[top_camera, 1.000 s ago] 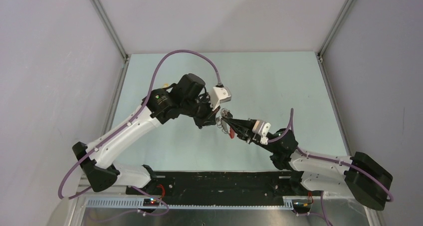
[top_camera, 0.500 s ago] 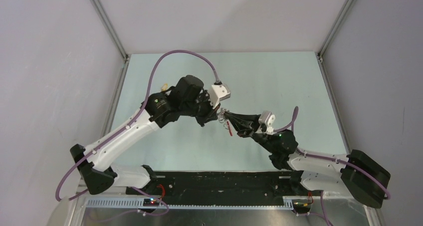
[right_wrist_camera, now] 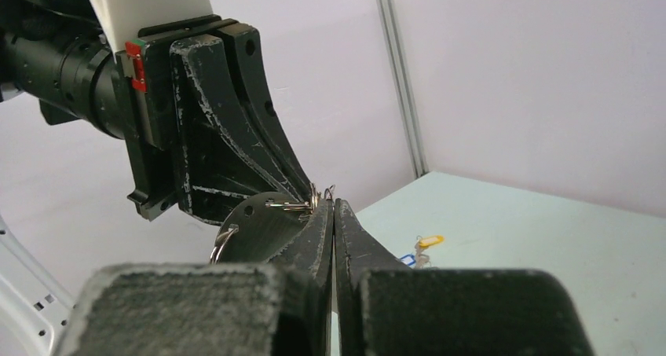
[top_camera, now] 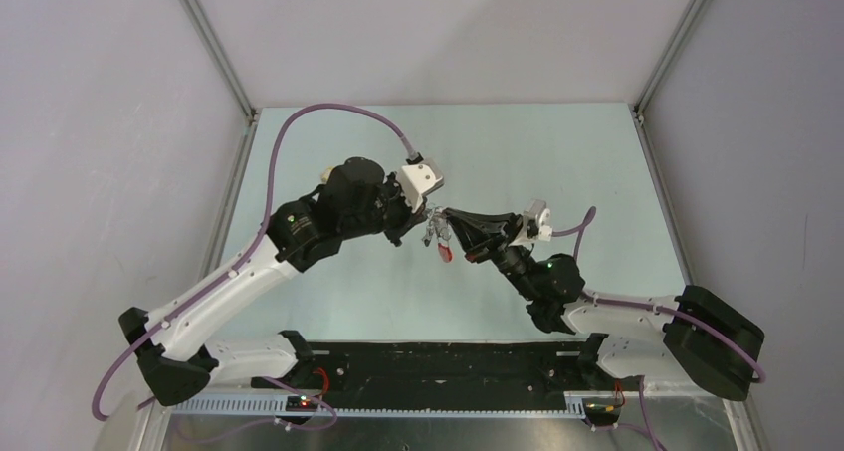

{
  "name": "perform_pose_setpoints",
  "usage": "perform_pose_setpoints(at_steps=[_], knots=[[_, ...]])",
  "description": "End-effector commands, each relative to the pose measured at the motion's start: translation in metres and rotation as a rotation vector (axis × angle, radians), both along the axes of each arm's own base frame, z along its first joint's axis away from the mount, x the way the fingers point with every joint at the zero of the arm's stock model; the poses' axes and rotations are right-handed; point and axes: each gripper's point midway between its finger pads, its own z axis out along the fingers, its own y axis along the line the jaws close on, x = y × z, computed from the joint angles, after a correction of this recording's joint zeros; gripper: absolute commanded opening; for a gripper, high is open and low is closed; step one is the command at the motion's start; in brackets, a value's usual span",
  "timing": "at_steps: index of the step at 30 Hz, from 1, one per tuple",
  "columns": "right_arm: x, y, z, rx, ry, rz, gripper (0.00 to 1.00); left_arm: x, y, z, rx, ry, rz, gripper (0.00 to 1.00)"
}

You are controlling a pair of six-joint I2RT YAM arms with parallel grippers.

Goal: Remove the keys from the keyring

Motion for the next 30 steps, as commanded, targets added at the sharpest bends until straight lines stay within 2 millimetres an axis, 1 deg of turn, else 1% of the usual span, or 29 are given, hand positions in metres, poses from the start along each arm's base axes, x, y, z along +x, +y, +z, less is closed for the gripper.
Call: perform_pose_setpoints(at_steps=[1,3,5,7,9,11,13,16,17,18,19,20,21,22,23,24,25,26,27,28,29,30], knots=[[0.002,-0.019,0.044,0.176,-0.031,-0.056,0.0,0.01,0.009,0.022,-0.047,-0.081,0.059,0.0],[0.003,-0.019,0.041,0.156,-0.042,-0.066,0.02,0.011,0.012,0.026,-0.047,-0.101,0.068,0.0],[0.003,-0.019,0.037,0.136,-0.052,-0.073,0.07,0.012,0.014,0.034,-0.052,-0.124,0.071,0.0],[0.003,-0.016,0.033,0.117,-0.056,-0.074,0.18,0.012,0.016,0.037,-0.054,-0.137,0.071,0.0],[0.004,-0.015,0.031,0.1,-0.065,-0.079,0.33,0.011,0.018,0.042,-0.056,-0.155,0.066,0.0],[0.004,-0.014,0.029,0.083,-0.076,-0.085,0.4,0.009,0.018,0.044,-0.058,-0.163,0.051,0.0],[0.003,-0.013,0.028,0.062,-0.096,-0.089,0.43,0.004,0.017,0.044,-0.058,-0.167,0.021,0.0],[0.0,-0.01,0.026,0.003,-0.157,-0.087,0.42,-0.005,0.015,0.046,-0.061,-0.178,-0.039,0.0],[0.002,-0.009,0.023,-0.022,-0.162,-0.091,0.42,-0.009,0.014,0.044,-0.062,-0.172,-0.064,0.0],[-0.001,-0.01,0.024,-0.039,-0.186,-0.086,0.42,-0.011,0.014,0.045,-0.064,-0.178,-0.075,0.0],[0.002,-0.009,0.019,-0.07,-0.18,-0.087,0.42,-0.014,0.014,0.044,-0.064,-0.175,-0.09,0.0],[-0.001,-0.01,0.022,-0.086,-0.208,-0.076,0.42,-0.014,0.014,0.044,-0.062,-0.179,-0.094,0.0],[0.002,-0.011,0.017,-0.119,-0.208,-0.079,0.42,-0.015,0.014,0.042,-0.058,-0.175,-0.1,0.0],[-0.003,-0.013,0.021,-0.128,-0.235,-0.061,0.42,-0.016,0.014,0.041,-0.056,-0.175,-0.103,0.0],[0.0,-0.014,0.017,-0.157,-0.231,-0.06,0.42,-0.016,0.015,0.04,-0.054,-0.172,-0.106,0.0],[-0.005,-0.014,0.02,-0.163,-0.256,-0.038,0.42,-0.016,0.014,0.039,-0.051,-0.171,-0.109,0.0],[-0.003,-0.015,0.016,-0.188,-0.255,-0.039,0.42,-0.018,0.014,0.039,-0.051,-0.168,-0.115,0.0],[-0.007,-0.017,0.02,-0.193,-0.276,-0.028,0.43,-0.018,0.013,0.038,-0.05,-0.167,-0.12,0.0],[-0.005,-0.018,0.016,-0.219,-0.279,-0.033,0.43,-0.02,0.013,0.038,-0.051,-0.164,-0.129,0.0],[-0.009,-0.019,0.019,-0.224,-0.299,-0.024,0.43,-0.02,0.012,0.038,-0.05,-0.164,-0.134,0.0],[-0.007,-0.02,0.016,-0.247,-0.303,-0.028,0.44,-0.023,0.011,0.037,-0.053,-0.158,-0.151,0.0],[-0.009,-0.023,0.019,-0.246,-0.313,-0.03,0.44,-0.024,0.01,0.037,-0.053,-0.159,-0.161,0.0]])
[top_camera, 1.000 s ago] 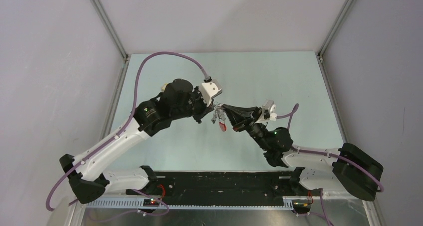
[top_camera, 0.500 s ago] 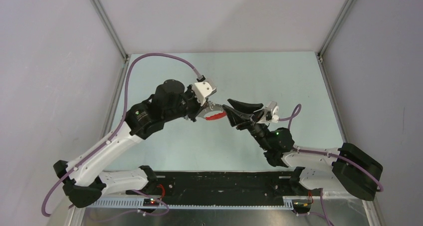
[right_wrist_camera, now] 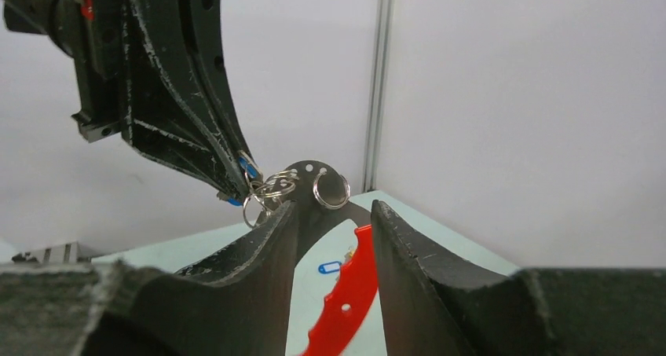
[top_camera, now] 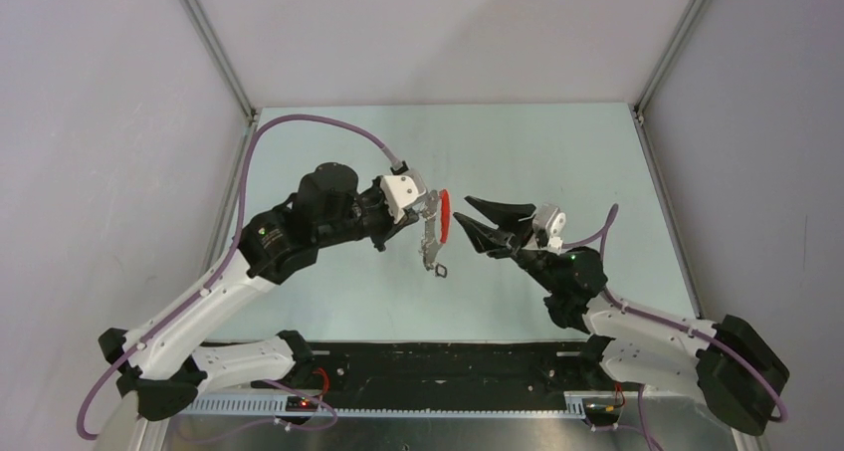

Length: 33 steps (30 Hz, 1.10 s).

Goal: Remove the keys from the keyring

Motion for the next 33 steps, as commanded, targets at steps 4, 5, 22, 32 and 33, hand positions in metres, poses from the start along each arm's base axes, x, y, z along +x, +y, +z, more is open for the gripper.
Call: perform_pose_setpoints(at_steps=[4,5,22,32,33], knots=[[-0.005,-0.007,0.007,-0.111,-0.084,0.041,0.44,-0.012,-0.005,0.007,-0.018,-0.027,-0.093,0.0],[-0.009,-0.006,0.01,-0.119,-0.096,0.066,0.44,-0.013,-0.006,0.006,-0.017,-0.026,-0.101,0.0],[-0.028,0.01,0.006,-0.305,-0.073,0.313,0.46,-0.037,-0.012,-0.014,0.062,0.016,-0.231,0.0],[-0.04,0.027,-0.005,-0.305,-0.036,0.467,0.34,-0.041,-0.012,-0.01,0.082,-0.038,-0.267,0.0],[-0.043,0.029,-0.007,-0.309,-0.038,0.478,0.34,-0.041,-0.012,-0.009,0.082,-0.042,-0.269,0.0]])
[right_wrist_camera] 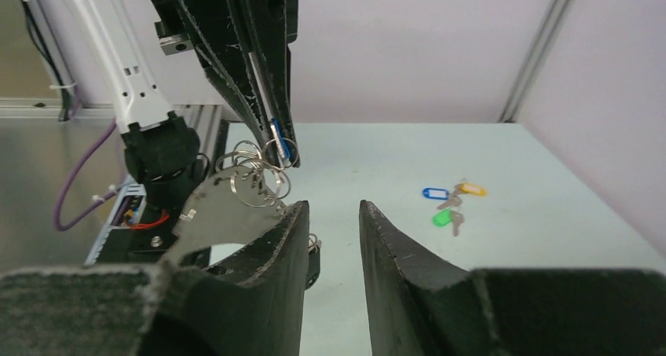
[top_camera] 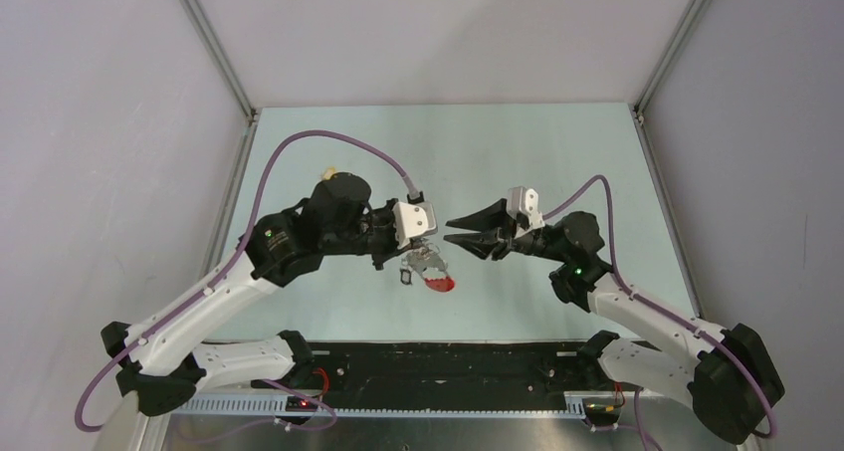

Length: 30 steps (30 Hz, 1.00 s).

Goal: Remove the keys from the keyring

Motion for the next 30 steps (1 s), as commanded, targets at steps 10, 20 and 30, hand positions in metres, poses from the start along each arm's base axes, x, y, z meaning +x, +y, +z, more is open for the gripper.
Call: perform_pose_setpoints(at_steps=[10,20,30], knots=[[-0.026,0.017,0.022,0.039,-0.068,0.127,0.33,-0.008,-0.006,0.019,-0.035,-0.093,-0.089,0.0],[-0.044,0.023,0.017,0.014,-0.073,0.218,0.34,-0.008,-0.002,0.019,-0.014,-0.171,-0.126,0.0],[-0.042,0.017,0.014,-0.01,-0.064,0.203,0.4,0.0,0.005,0.012,0.063,-0.371,-0.217,0.0]])
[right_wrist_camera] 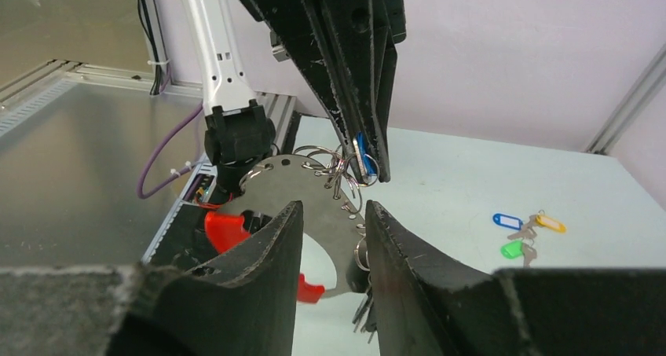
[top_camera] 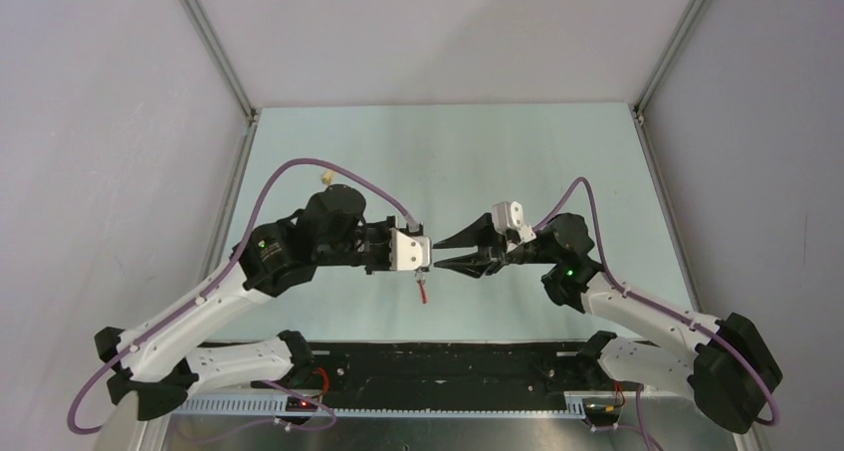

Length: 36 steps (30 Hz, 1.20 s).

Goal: Remove the keys from the keyring

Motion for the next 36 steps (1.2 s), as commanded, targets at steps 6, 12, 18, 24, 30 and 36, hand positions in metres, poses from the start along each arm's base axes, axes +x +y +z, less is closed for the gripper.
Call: perform_pose_setpoints(at_steps=[6,12,18,24,30,36], knots=[[0.021,-0.014,0.025,0.03,-0.037,-0.133,0.4,0.004,0.005,-0.005,0.082,-0.394,-0.248,0.0],[0.023,-0.008,0.018,0.018,-0.043,-0.133,0.35,0.005,-0.001,-0.008,0.085,-0.532,-0.338,0.0],[0.012,0.003,0.008,-0.007,-0.062,-0.083,0.34,0.005,-0.002,0.006,0.041,-0.617,-0.343,0.0],[0.01,0.012,0.002,-0.012,-0.061,-0.068,0.34,0.004,0.0,0.012,0.025,-0.638,-0.338,0.0],[0.013,0.018,0.005,0.016,-0.065,-0.075,0.34,0.002,0.001,0.016,0.012,-0.651,-0.342,0.0],[0.013,0.026,0.007,0.026,-0.057,-0.063,0.32,-0.001,0.001,0.016,0.001,-0.654,-0.353,0.0]])
